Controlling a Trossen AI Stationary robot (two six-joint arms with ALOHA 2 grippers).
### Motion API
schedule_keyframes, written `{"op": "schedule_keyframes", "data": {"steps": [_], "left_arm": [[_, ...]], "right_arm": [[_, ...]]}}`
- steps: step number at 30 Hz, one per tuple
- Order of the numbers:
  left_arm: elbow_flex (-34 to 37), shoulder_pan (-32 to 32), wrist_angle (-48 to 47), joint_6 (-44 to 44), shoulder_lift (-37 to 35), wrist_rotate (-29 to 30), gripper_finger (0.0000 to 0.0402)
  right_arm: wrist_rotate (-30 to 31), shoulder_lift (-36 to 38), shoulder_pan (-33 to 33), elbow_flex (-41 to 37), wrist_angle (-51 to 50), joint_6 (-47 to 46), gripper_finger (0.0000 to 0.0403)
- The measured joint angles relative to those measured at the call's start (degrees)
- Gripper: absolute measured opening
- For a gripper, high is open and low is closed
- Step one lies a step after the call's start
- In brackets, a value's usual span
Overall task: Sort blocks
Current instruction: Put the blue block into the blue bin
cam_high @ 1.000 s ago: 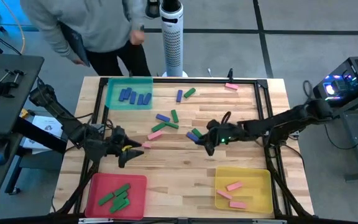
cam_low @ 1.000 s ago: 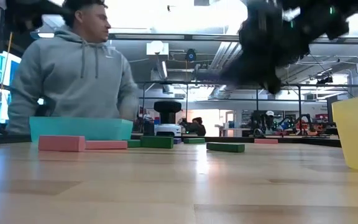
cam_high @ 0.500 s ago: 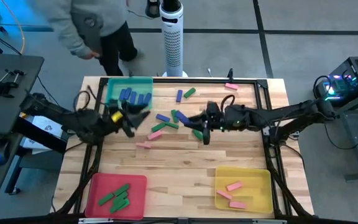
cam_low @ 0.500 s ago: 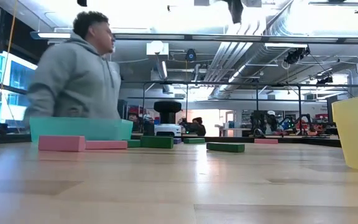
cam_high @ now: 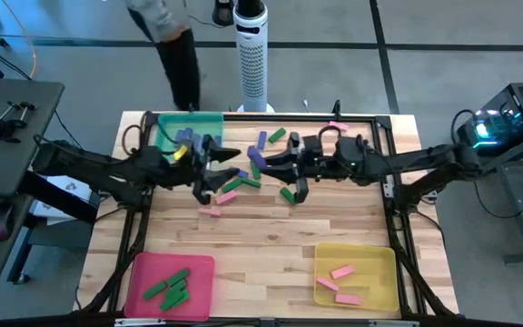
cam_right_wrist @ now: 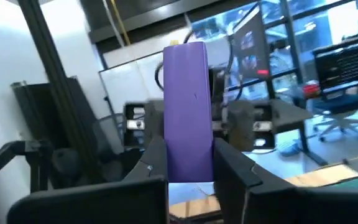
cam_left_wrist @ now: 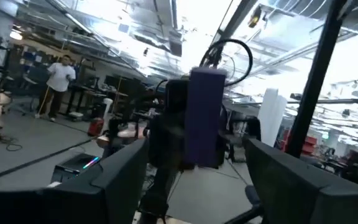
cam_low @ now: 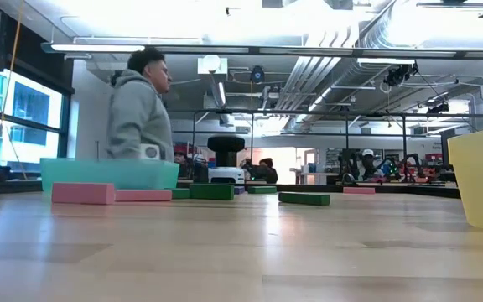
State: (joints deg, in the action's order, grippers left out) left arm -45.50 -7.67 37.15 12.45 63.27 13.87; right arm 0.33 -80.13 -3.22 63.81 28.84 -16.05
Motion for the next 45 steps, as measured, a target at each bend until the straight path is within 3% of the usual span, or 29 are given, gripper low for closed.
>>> {"op": "schedule_keyframes", "data": {"steps": [7, 14, 18, 22, 26, 30, 33, 37, 42, 45], "left_arm": [[-4.7, 2.3, 0.0, 1.0, 6.2, -3.1, 0.0309], [-6.0, 3.8, -0.1, 2.7, 7.2, -6.8, 0.0299], [-6.0, 5.0, -0.7, 4.9, 7.2, -8.3, 0.0262], [-6.0, 5.8, -2.1, 4.9, 7.2, -10.8, 0.0193], [-6.0, 5.9, -3.3, 4.8, 7.2, -13.2, 0.0085], [-6.0, 6.3, -6.7, 4.9, 5.9, -13.0, 0.0072], [-8.0, 7.3, -16.9, 4.7, 3.3, -9.2, 0.0072], [-14.5, 11.3, -38.5, 3.0, 0.1, -3.8, 0.0072], [-24.9, 20.3, -66.6, 4.9, -0.4, 0.0, 0.0072], [-27.3, 27.7, -78.9, 5.3, -0.2, -0.2, 0.0072]], "right_arm": [[-0.8, -3.9, 0.0, 0.0, 3.1, -1.9, 0.0048], [-0.8, -3.9, 0.0, -0.1, 0.5, -1.9, 0.0048], [-0.8, -3.8, 0.0, -0.1, 0.2, -1.9, 0.0049], [-0.6, -3.8, 0.0, -0.1, -0.6, -1.9, 0.0064], [-0.8, -3.8, 0.3, -0.1, -2.6, -2.2, 0.0110], [-0.8, -3.5, 1.5, -0.1, -5.2, -4.5, 0.0169], [-0.2, -1.5, 3.0, -0.1, -7.8, -5.2, 0.0200], [2.4, 2.2, 6.0, -0.1, -15.1, -7.5, 0.0211], [4.2, 5.2, 10.8, -0.1, -23.4, -7.9, 0.0206], [4.3, 5.2, 13.3, -0.1, -25.5, -9.5, 0.0204]]}}
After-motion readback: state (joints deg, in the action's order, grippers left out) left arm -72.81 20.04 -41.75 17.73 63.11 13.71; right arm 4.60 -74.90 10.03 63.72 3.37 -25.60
